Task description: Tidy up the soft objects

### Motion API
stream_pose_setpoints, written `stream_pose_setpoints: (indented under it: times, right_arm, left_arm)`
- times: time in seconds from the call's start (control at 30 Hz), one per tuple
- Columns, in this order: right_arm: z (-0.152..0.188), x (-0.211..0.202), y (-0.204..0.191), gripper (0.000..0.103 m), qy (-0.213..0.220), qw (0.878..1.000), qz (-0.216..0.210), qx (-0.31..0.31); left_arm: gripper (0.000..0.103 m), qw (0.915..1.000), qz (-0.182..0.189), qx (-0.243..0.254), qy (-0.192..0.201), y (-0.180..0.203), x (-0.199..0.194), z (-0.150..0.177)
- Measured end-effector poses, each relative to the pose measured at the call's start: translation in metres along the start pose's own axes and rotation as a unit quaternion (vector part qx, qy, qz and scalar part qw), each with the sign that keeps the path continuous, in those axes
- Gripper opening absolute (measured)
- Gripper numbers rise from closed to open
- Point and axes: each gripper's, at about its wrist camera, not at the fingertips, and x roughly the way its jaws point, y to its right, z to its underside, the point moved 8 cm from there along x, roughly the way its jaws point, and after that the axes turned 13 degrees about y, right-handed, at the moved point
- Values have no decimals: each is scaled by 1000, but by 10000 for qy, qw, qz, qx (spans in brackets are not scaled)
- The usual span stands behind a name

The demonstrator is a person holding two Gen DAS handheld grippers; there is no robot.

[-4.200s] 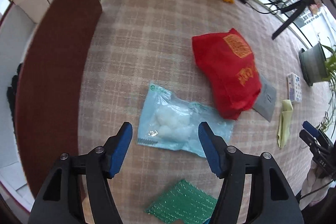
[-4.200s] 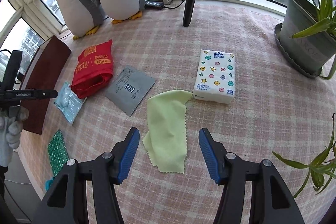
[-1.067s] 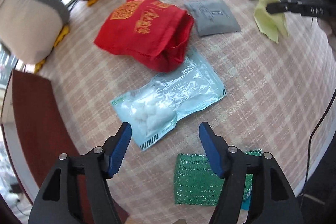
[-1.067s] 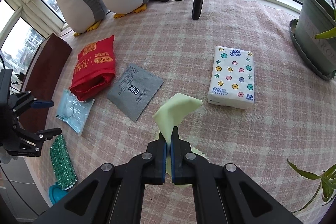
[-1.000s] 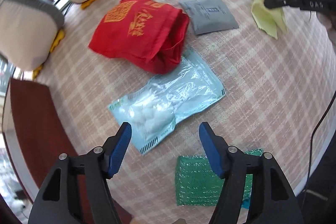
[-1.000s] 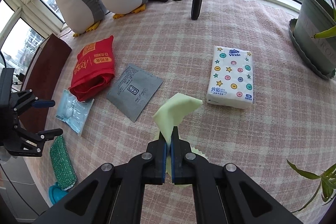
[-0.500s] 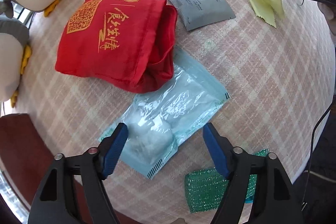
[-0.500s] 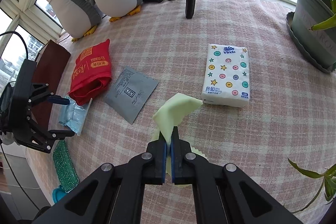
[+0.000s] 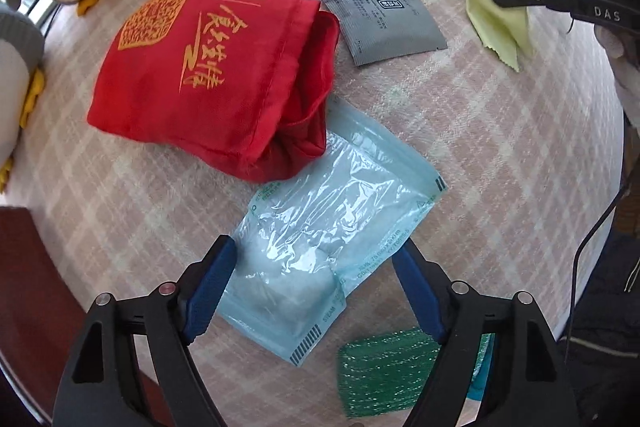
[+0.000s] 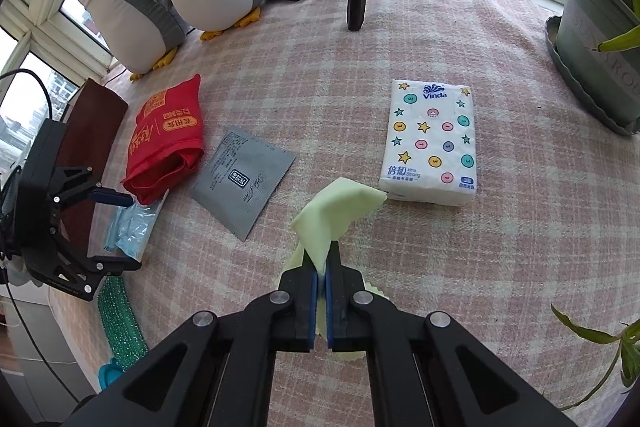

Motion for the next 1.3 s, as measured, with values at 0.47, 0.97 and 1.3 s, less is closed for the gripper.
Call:
stream_pose_setpoints:
  times: [0.47,0.97,1.3]
  right_arm:
    - [4,2,-3,3,-56,9999,-70,46]
    - [5,-2,-1,3,-22,10000,-23,84]
    - [6,-1,-6,3,0,10000,10,23]
  left_arm:
    - [85,9975,-616,336,-96,6,-1,24]
    - [59,9956,-327,-861,172,-6,-3,14]
    - [33,9808,-118,-1821,690,-13,-25,43]
